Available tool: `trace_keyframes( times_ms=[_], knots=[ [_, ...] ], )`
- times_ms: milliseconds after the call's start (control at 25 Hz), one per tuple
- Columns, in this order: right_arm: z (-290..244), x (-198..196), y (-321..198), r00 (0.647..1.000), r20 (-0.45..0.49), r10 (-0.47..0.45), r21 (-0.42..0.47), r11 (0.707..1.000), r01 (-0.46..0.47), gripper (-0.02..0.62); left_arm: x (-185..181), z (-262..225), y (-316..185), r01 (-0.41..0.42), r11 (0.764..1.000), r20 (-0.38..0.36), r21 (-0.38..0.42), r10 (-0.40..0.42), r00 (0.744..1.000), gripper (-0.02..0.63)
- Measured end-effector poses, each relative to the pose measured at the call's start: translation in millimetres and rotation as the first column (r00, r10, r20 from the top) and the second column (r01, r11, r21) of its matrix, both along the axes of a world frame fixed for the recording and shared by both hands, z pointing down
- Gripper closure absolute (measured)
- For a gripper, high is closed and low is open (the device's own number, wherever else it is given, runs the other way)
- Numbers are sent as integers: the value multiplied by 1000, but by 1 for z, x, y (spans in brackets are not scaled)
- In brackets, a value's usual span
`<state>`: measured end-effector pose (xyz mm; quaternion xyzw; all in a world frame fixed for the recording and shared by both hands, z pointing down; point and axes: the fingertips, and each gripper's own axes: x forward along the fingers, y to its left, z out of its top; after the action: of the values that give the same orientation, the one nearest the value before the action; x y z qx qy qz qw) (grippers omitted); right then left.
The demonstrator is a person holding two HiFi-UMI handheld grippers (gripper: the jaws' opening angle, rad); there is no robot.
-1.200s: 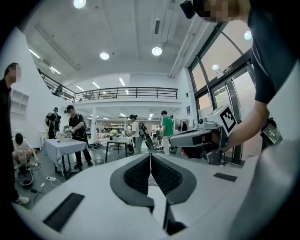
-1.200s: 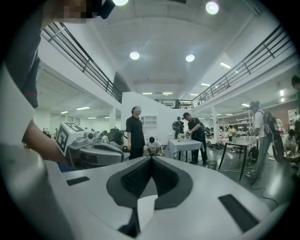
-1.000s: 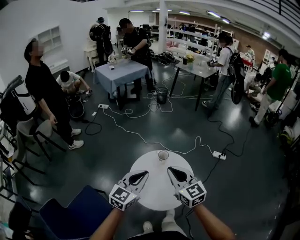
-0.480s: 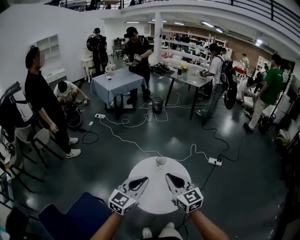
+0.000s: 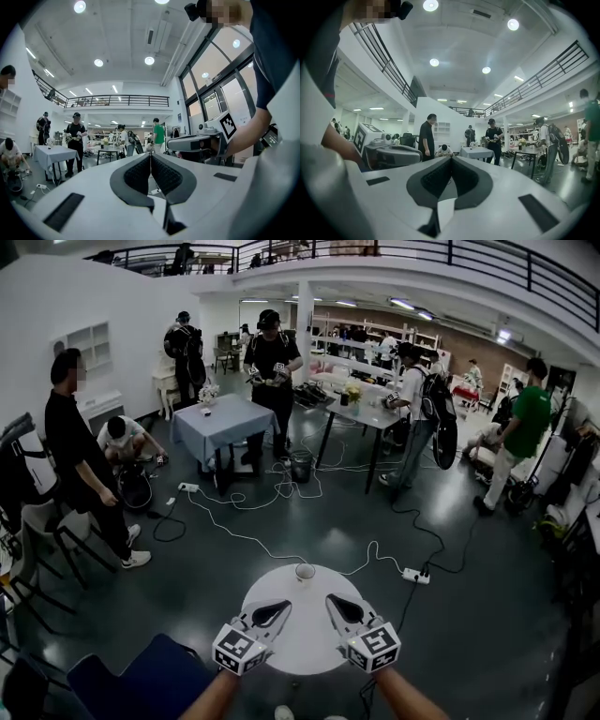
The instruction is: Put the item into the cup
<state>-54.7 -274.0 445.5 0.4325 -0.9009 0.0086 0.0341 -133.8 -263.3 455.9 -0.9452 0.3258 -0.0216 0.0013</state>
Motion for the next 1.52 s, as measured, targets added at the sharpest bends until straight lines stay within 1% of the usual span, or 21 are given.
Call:
trace_keyframes(
  times_ms=[120, 280, 440, 560, 720, 920, 1240, 1520],
  knots=[
    [-2, 15, 16, 1000, 6, -3, 1, 1000, 3, 580, 15, -8, 18, 4, 1000, -17, 3, -4, 1000, 588],
    [0, 29, 36, 1000, -16, -26, -1, 1000, 26, 578, 31, -15, 40, 11, 1000, -49, 20, -10, 999, 588],
    [0, 41, 57, 999, -28, -42, 0, 999, 42, 578, 43, -23, 64, 21, 999, -63, 40, -18, 998, 588],
    [-5, 54, 77, 999, -23, -48, 3, 999, 48, 579, 55, -26, 84, 30, 999, -74, 37, -27, 997, 588],
    [-11, 73, 109, 998, -19, -62, 8, 998, 62, 579, 76, -31, 117, 46, 998, -79, 38, -43, 996, 588],
    [-14, 84, 141, 997, -9, -75, 14, 997, 75, 579, 88, -35, 150, 58, 997, -74, 43, -55, 996, 588],
    [-21, 107, 176, 995, -19, -97, 27, 995, 97, 580, 110, -43, 183, 75, 996, -70, 54, -72, 995, 588],
    [-16, 131, 203, 994, -9, -108, 26, 994, 108, 579, 133, -38, 212, 88, 995, -73, 43, -85, 994, 588]
  ],
)
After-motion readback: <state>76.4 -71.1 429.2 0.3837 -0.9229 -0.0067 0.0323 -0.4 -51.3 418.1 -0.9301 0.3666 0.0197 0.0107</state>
